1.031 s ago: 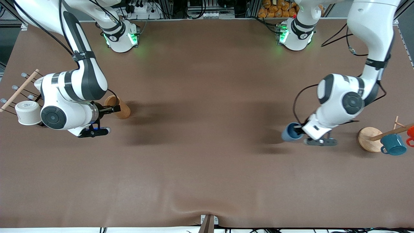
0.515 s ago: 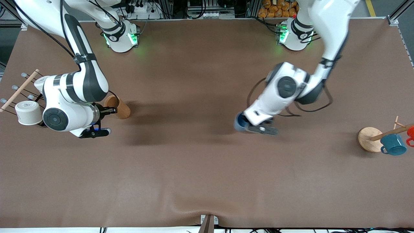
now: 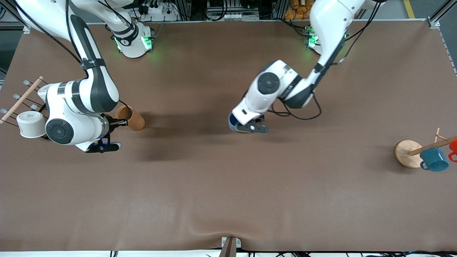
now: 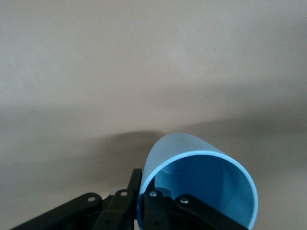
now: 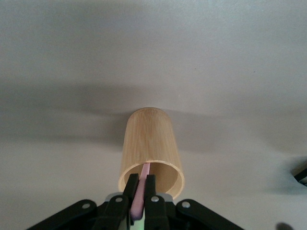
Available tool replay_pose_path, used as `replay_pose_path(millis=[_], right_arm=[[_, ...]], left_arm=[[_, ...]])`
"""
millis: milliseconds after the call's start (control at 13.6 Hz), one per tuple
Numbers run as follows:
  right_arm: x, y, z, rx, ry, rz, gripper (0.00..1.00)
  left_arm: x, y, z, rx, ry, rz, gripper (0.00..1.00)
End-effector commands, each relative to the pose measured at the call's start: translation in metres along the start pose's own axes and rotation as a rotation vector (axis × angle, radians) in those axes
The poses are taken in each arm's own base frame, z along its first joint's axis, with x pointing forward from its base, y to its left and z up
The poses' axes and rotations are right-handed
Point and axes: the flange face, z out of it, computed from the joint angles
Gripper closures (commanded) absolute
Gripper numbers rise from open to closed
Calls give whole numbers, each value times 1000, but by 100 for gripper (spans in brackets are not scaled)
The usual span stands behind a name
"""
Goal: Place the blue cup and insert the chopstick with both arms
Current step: 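Carry the blue cup to mid-table with the left gripper and set it down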
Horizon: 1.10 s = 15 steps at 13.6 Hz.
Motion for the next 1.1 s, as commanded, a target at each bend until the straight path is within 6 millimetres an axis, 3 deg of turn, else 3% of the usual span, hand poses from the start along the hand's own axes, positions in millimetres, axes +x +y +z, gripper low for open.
replay_pose_path(millis=[0, 74, 147, 221, 294, 442, 589, 736, 810, 1031], right_arm=[[-15, 2, -27, 3, -9, 17, 100], [-20, 3, -40, 3, -16, 17, 100], [-26, 4, -55, 4, -13, 15, 100], [-31, 5, -68, 5, -8, 14, 100], [-37, 6, -82, 4, 0, 6, 100], [-48, 6, -116, -2, 31, 1, 100], [-57, -3, -149, -6, 78, -16, 100], [-63, -15, -174, 0, 131, -36, 100], [-65, -20, -182, 4, 151, -45, 100], [-70, -67, -197, 20, 210, -123, 100]], left_arm=[[-1, 7, 22, 23, -17, -17, 100], [-2, 6, 24, 25, -20, -17, 100], [3, 1, 21, 24, -15, -27, 76], [5, -1, 22, 25, -17, -32, 46], [5, 0, 17, 22, -10, -31, 0], [11, -1, -15, 30, 3, -37, 0], [35, -13, -68, 75, -30, -73, 0], [48, -16, -122, 119, -71, -94, 0], [59, -31, -152, 125, -67, -123, 0], [76, -84, -230, 113, -2, -206, 0]])
